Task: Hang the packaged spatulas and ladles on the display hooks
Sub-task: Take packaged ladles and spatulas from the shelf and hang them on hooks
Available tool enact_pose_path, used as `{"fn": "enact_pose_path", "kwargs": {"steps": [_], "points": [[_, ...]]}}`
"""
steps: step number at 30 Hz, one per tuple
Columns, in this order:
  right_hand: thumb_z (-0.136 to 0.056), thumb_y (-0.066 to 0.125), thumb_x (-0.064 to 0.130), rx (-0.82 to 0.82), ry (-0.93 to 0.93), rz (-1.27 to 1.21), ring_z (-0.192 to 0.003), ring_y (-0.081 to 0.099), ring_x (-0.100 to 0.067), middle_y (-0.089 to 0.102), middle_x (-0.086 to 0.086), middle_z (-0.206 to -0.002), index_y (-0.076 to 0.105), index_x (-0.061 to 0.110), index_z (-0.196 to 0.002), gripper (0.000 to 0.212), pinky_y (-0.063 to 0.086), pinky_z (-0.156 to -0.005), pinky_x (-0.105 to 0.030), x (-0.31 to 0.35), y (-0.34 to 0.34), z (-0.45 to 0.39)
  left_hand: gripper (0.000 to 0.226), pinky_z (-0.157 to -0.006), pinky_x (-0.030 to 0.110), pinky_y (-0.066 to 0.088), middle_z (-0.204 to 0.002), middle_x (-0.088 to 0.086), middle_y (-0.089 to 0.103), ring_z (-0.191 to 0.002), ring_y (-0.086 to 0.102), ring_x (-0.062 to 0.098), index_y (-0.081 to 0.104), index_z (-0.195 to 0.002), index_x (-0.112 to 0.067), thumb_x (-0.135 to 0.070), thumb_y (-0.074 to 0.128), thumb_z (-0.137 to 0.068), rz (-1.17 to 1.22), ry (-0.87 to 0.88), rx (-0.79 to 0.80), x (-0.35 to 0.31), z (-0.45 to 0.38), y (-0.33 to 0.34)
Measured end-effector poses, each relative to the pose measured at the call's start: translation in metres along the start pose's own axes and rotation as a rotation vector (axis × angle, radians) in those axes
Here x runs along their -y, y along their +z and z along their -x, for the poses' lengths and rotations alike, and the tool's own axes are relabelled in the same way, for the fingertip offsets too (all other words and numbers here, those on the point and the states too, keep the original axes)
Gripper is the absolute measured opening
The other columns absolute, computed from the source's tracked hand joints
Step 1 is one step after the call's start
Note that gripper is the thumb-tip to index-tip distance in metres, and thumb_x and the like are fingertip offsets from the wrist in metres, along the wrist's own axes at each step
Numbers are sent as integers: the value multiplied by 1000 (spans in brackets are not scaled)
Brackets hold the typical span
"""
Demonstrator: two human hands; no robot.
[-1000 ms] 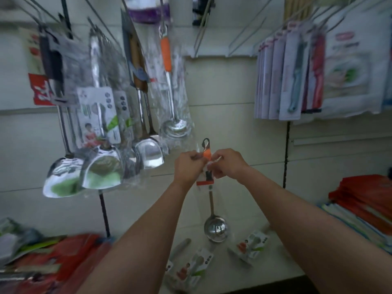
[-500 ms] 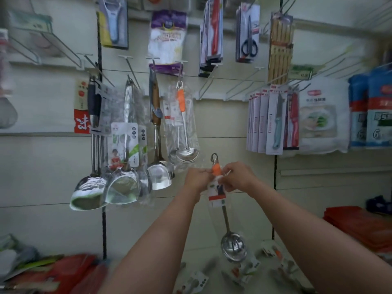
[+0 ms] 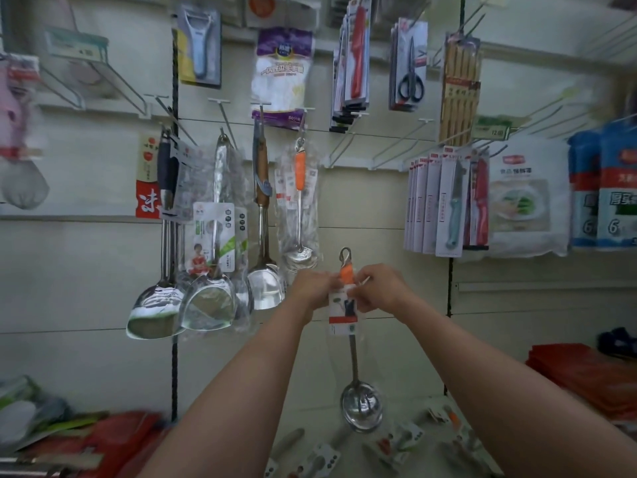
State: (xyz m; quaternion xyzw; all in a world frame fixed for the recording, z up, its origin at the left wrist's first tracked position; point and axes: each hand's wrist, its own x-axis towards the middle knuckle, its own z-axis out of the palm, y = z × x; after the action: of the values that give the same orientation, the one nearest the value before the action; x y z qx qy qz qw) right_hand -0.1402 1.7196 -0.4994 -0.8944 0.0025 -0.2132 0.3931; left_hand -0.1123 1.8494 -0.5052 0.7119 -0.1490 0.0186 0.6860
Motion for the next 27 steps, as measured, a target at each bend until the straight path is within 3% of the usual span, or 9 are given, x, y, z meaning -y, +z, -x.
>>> {"fn": "enact_pose_path", "kwargs": {"steps": [6,11,15,19,24,27], "points": [[-84,67,7,-64,-59,-79,-57,61,-19,67,-18,-83,61,10,-78,9,57,-59,-29,21,-9,-26,11,-65,26,51,-82,4,64,-72,61,16,64,-87,-8,0,57,-85,-55,105,3,-36,-15,-10],[-84,66,3,-74,-124,-108,-58,59,-22,62,-14,-76,62,6,-77,8,59,-66,-36,58,-19,-56,11,-61,27,50,-80,6,63,-69,59,17,67,-89,-8,-3,57,-85,-136,194,-66,-71,-39,-25],[-84,67,4,-86,-168,-137,-55,58,-19,60,-11,-71,63,4,-82,5,58,-60,-30,87,-28,-78,11,-83,40,53,-82,7,63,-81,61,23,64,-75,-10,-8,59,-85,-232,289,-107,-99,-60,-41],[-86,66,8,-89,-220,-180,-57,59,-21,63,-15,-80,57,8,-76,13,58,-59,-31,116,-35,-106,6,-70,32,51,-80,7,59,-72,57,18,62,-86,-5,-9,57,-86,-267,391,-128,-130,-81,-57],[-85,66,7,-118,-265,-213,-65,63,-26,64,-18,-89,54,9,-70,19,59,-61,-38,149,-39,-139,13,-70,34,49,-77,8,57,-78,57,23,56,-72,-11,-9,60,-84,-306,453,-207,-167,-106,-73],[-85,66,6,-141,-274,-241,-62,61,-24,62,-19,-94,54,9,-70,19,59,-54,-34,160,-41,-154,18,-66,32,45,-78,11,56,-76,55,23,54,-67,-12,-10,59,-84,-356,472,-228,-180,-120,-78]]}}
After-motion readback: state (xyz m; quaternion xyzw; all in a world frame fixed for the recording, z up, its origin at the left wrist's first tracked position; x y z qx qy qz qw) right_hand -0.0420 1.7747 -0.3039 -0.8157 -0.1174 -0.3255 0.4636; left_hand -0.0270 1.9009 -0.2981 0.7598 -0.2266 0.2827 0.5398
